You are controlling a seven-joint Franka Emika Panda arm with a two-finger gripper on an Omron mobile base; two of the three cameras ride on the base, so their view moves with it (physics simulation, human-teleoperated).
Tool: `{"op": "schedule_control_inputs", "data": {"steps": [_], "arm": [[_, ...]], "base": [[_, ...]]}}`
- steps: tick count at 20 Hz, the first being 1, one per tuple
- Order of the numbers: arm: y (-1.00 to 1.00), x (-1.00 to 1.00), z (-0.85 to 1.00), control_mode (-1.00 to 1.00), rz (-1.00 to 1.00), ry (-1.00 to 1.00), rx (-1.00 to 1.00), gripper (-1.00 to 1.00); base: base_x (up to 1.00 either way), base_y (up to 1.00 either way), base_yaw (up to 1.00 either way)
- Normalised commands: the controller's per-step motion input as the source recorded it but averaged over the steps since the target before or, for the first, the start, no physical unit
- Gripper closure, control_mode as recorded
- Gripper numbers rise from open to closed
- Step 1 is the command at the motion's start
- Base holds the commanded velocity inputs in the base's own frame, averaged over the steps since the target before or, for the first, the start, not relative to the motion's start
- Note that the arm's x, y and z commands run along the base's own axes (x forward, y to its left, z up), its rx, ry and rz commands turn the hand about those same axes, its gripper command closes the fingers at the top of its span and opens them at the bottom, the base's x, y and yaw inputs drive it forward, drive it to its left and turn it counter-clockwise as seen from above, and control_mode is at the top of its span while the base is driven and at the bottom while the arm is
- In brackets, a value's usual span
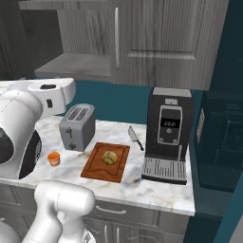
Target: Pick the bread, place it on the cutting board, pick the jam, place it on the counter, and close the cabinet.
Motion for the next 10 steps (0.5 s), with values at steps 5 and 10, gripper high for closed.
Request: {"op": "schedule_control_inputs", "data": {"steps": [5, 10], "arm": [[0.09, -0.62, 0.13, -1.00, -0.08, 0.00, -0.01, -1.00], [0.11, -0.64, 0.00, -1.00, -0.06, 0.00, -0.03, -1.00]], "base": [[0.00, 0.00, 0.00], [0.00, 0.00, 0.00]]}}
